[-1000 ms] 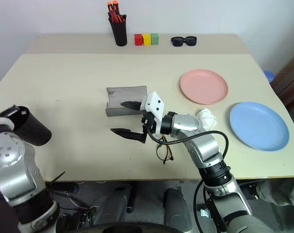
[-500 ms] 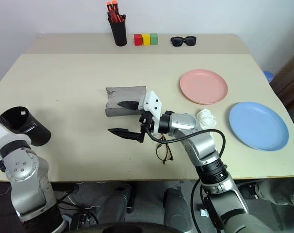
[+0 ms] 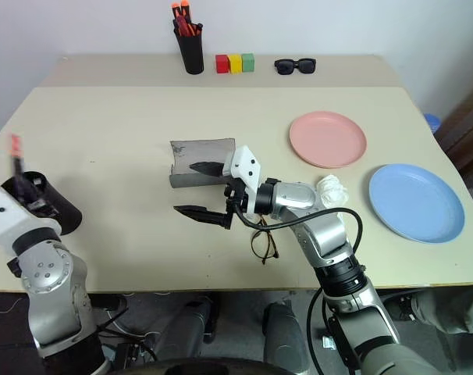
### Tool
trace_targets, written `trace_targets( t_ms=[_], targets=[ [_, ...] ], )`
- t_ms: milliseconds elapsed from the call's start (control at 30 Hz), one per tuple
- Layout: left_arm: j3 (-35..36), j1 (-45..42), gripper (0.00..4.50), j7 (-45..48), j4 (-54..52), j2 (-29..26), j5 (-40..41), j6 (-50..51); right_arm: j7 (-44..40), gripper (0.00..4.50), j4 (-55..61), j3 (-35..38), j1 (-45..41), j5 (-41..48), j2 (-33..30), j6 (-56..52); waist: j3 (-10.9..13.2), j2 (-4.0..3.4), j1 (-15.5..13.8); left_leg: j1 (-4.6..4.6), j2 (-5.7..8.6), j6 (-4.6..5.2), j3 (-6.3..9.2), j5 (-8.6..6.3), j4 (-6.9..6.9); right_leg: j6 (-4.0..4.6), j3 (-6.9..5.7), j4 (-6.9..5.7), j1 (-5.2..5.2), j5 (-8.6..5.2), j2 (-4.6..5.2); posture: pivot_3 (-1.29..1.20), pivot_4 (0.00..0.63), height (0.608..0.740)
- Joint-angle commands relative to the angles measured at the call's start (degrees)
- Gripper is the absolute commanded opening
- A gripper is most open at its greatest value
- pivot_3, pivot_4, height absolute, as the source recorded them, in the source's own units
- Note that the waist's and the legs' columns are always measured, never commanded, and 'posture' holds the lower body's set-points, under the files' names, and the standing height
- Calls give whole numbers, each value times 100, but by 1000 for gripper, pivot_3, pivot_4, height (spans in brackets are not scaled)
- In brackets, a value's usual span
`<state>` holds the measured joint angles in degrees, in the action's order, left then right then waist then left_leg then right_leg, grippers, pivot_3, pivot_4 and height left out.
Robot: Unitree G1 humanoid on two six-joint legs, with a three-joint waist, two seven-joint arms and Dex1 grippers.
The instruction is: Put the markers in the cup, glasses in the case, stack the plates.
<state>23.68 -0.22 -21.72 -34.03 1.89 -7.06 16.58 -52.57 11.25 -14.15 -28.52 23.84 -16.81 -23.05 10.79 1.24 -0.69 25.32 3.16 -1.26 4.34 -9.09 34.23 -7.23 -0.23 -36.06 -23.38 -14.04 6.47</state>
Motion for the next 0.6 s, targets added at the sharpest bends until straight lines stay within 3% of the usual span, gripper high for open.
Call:
trace_targets(
  t_ms=[33,200,333,500,533,600],
  targets=[
    [-96,-40,3255,-80,-242,36,-143,10,3,4500,248,37,-25,83,24,49,0,0,0,0,0,0,0,0,0,0,0,0,0,0,0,0,150,740],
    [-181,-112,3255,-94,-375,80,-214,128,2,4500,265,33,-26,92,22,32,0,0,0,0,0,0,1,0,0,0,0,0,0,0,0,0,150,740],
    [-372,-477,3255,167,-534,-201,-203,232,6,4500,273,49,-38,98,11,9,0,0,-3,1,0,-1,1,0,0,0,-1,0,0,0,0,0,150,740],
    [-1119,-1198,3255,1957,-425,-1071,869,962,24,4500,219,158,-120,57,-99,2,0,0,-2,2,3,0,-8,0,0,0,-5,1,2,0,0,0,150,740],
    [-1233,-1258,3801,2360,-386,-1279,1163,1363,33,4500,212,195,-155,32,-159,-3,0,-2,5,3,2,0,-9,0,0,0,-5,1,2,0,0,0,150,740],
    [-1361,-1341,4451,2965,-316,-1688,1630,2135,61,4500,193,239,-224,-56,-316,-29,2,-4,37,1,2,1,-7,1,0,0,-4,1,1,0,0,0,150,740]
  ],
)
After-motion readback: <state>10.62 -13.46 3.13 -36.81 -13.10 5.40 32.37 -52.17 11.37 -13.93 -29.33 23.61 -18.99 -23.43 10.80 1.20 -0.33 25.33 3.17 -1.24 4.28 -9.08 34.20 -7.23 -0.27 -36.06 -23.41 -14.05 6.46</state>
